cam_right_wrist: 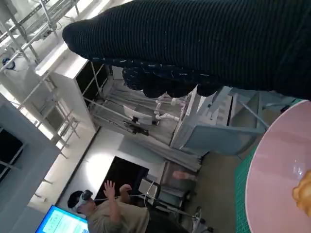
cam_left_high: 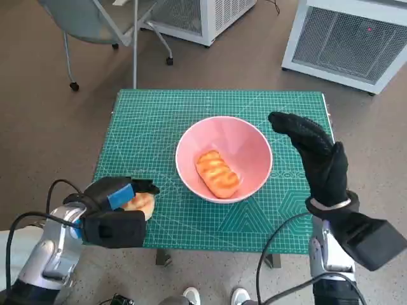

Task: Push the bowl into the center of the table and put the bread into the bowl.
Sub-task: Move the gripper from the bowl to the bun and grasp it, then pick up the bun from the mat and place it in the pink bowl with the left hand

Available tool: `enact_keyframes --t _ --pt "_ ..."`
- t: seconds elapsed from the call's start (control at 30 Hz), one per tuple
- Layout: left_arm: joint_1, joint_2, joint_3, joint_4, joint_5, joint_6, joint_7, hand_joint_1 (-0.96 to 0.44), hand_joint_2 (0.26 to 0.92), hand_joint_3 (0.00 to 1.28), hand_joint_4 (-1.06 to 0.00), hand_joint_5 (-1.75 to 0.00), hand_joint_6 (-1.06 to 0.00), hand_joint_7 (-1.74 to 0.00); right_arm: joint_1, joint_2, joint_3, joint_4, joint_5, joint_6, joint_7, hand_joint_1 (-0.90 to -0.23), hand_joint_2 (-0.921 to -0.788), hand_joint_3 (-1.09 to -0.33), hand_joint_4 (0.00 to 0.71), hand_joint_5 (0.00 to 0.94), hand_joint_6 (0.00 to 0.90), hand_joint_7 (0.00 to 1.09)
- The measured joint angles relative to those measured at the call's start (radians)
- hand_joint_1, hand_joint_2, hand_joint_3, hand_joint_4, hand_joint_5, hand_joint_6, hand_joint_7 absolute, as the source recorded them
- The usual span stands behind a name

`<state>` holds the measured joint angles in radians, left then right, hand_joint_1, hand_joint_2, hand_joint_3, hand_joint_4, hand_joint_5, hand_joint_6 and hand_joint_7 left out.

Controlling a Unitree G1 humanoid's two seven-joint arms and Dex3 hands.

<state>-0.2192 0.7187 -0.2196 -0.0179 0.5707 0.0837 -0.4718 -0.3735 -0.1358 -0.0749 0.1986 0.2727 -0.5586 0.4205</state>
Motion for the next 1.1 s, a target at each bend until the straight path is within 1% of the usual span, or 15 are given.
enact_keyframes --t 0.3,0.5,0.7,0.9,1.0,1.1 --pt "-0.002 0.0 0.034 0.014 -0.051 -0.068 0.002 0.0 0.913 0.07 -0.74 -1.08 -0.59 -1.24 0.0 0.0 0.0 0.0 0.0 0.003 0.0 -0.682 -0.921 -0.795 0.11 0.004 -0.001 0.39" --pt "-0.025 0.0 0.056 0.029 -0.09 -0.093 -0.002 0.0 0.919 0.08 -0.72 -1.1 -0.57 -1.26 0.0 0.001 0.0 0.003 0.002 0.003 0.0 -0.682 -0.921 -0.794 0.112 0.005 -0.001 0.39" --pt "-0.07 0.0 0.087 0.019 -0.13 -0.089 -0.024 0.0 0.92 0.08 -0.71 -1.11 -0.57 -1.26 -0.001 0.0 -0.001 0.007 0.008 0.003 0.006 -0.681 -0.921 -0.793 0.113 0.005 -0.001 0.39" --pt "-0.134 -0.007 0.127 -0.041 -0.165 -0.047 -0.038 0.0 0.92 0.09 -0.7 -1.13 -0.57 -1.26 -0.002 0.0 -0.002 0.013 0.009 0.003 0.01 -0.681 -0.921 -0.793 0.115 0.006 -0.001 0.39" --pt "-0.175 -0.028 0.153 -0.079 -0.184 -0.027 -0.028 0.0 0.92 0.08 -0.7 -1.13 -0.58 -1.24 -0.005 0.0 -0.003 0.019 0.009 0.003 0.011 -0.681 -0.921 -0.792 0.117 0.006 -0.001 0.39" --pt "-0.214 -0.058 0.168 -0.118 -0.191 -0.014 0.002 0.0 0.92 0.07 -0.72 -1.11 -0.6 -1.21 -0.006 0.0 -0.003 0.024 0.01 0.003 0.013 -0.681 -0.921 -0.792 0.117 0.006 -0.001 0.39"
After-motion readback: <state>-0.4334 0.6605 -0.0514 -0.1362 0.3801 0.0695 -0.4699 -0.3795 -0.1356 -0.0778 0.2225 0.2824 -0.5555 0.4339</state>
